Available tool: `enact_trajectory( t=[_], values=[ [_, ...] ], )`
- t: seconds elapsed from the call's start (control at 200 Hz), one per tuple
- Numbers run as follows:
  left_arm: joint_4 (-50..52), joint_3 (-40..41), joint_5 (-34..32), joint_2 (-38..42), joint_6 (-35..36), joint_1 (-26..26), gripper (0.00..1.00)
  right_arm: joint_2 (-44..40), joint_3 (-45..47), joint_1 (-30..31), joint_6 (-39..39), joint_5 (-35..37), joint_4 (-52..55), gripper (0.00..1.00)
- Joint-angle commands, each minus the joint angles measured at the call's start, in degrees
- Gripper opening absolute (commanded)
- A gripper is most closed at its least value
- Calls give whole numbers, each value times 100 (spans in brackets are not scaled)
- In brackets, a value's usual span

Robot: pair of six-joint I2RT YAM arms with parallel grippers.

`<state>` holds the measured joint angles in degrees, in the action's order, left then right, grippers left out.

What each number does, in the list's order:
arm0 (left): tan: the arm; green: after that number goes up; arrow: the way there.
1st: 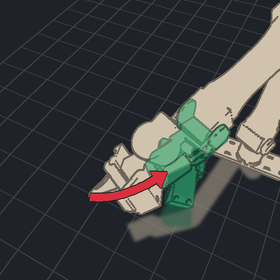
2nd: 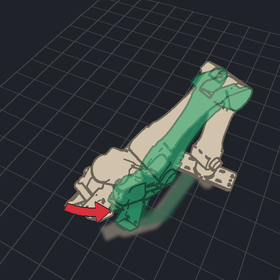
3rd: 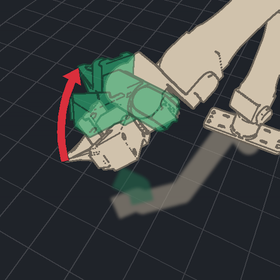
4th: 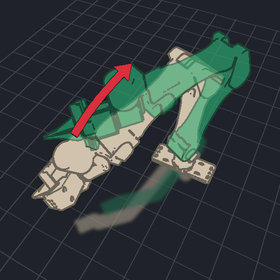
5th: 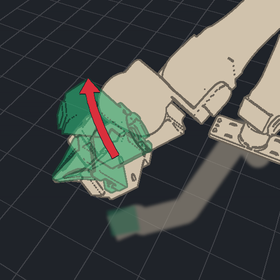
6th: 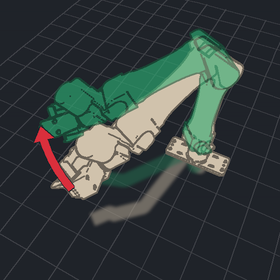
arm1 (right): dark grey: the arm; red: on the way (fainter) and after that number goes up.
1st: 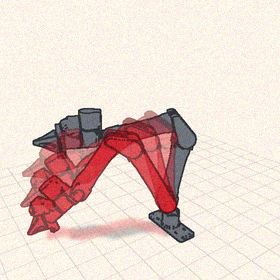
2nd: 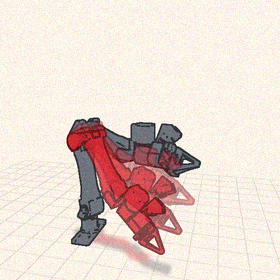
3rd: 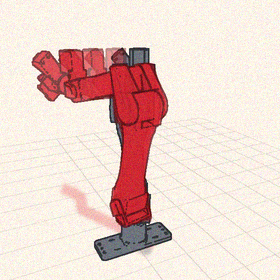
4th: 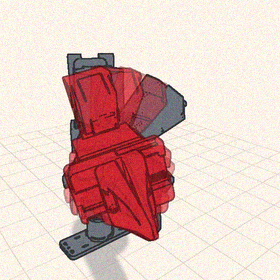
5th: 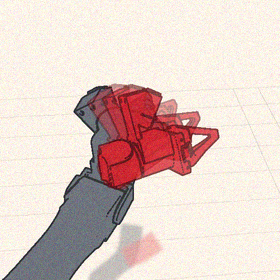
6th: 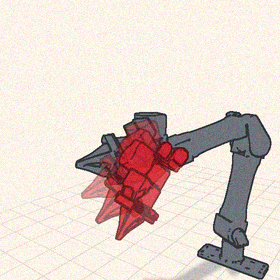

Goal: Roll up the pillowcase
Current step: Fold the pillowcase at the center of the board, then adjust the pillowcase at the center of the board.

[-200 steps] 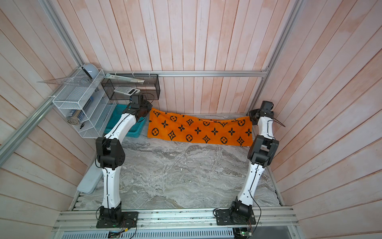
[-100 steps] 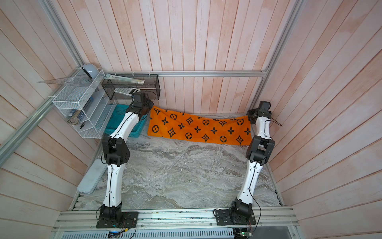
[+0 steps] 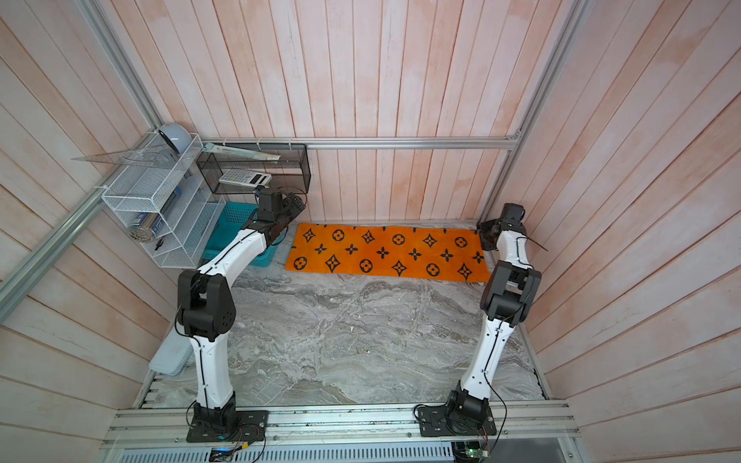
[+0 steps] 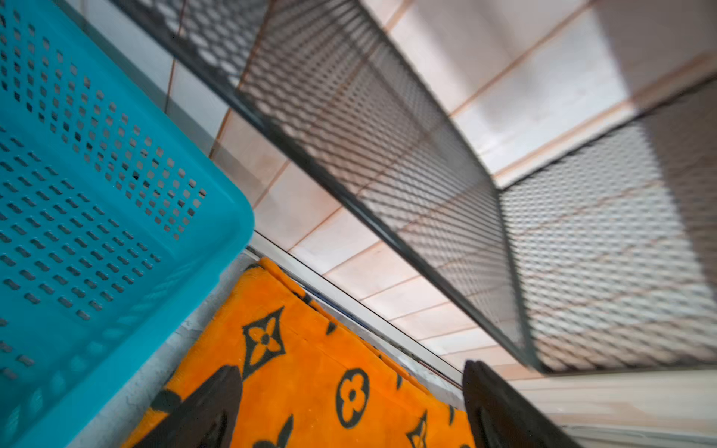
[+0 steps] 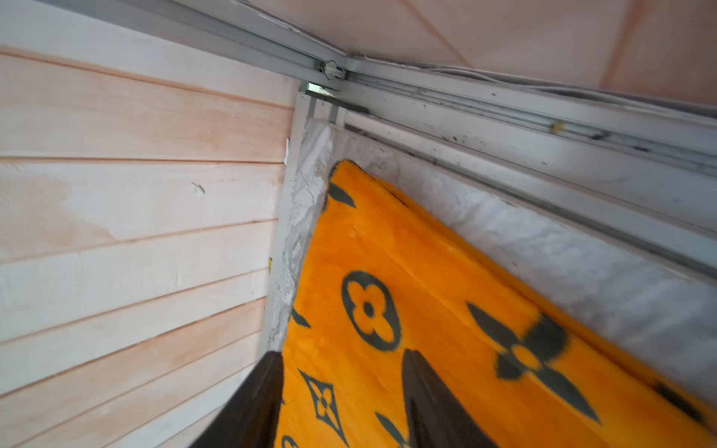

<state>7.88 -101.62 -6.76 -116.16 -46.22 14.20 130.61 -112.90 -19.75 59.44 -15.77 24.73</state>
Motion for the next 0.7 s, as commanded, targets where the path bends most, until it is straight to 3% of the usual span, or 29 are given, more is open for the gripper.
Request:
enact_trajectory(
  t=[0.0, 0.1, 0.19, 0.22, 0.275, 0.32, 0.46, 0.695],
  values=[
    [-906, 661, -200, 619, 200, 301, 90, -543, 533, 136, 8, 80, -639, 43],
    [-1059, 1200, -112, 898, 158, 388, 81, -644, 543, 279, -137, 51, -451, 40],
    [-1200, 1660, -40, 1097, -22, 408, 67, -727, 585, 402, -161, 4, -198, 25],
    [-1304, 1834, -60, 1146, -107, 415, 55, -760, 629, 445, -161, -13, -147, 17],
    [-1421, 2092, -74, 1183, -307, 412, 19, -845, 810, 549, -184, -31, -137, 1],
    [-1487, 2229, -10, 1128, -436, 416, 0, -919, 974, 646, -280, -40, -88, 0],
    [-1755, 2417, 222, 765, -834, 482, 0, -1022, 1284, 956, -631, 31, 267, 0],
    [-1529, 1399, 523, -571, -1465, 583, 0, -304, 713, 1222, -947, -34, 1530, 0]
  ],
)
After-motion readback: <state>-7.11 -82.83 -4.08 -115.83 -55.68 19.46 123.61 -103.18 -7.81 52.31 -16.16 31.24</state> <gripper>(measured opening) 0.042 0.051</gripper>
